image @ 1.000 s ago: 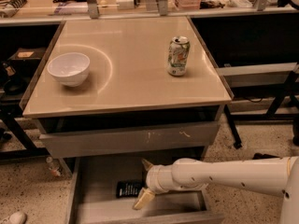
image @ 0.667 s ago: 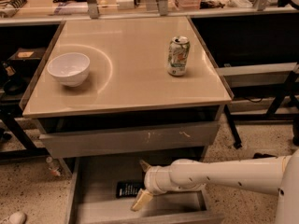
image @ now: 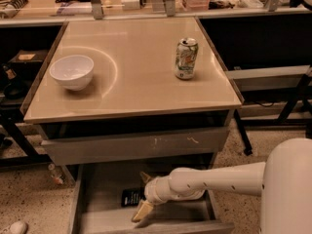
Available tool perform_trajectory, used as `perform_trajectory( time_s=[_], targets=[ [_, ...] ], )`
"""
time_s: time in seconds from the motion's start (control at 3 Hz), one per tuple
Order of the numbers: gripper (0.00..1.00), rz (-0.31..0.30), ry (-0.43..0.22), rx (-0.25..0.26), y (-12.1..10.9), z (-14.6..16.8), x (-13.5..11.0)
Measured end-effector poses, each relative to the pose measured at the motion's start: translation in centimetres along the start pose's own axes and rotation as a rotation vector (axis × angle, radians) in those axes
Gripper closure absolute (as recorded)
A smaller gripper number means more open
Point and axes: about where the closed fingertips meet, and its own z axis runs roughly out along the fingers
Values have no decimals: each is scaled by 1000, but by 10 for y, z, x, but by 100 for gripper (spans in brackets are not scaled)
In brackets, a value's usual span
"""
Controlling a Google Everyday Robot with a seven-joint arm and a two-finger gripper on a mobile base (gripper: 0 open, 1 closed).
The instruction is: Pick rxbar blueberry from middle drawer and place on counter
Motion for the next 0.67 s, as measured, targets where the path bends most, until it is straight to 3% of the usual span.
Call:
perform_trajectory(
  time_s=[0.67],
  targets=[
    [0,25,-11,-17,-4,17,20]
  ],
)
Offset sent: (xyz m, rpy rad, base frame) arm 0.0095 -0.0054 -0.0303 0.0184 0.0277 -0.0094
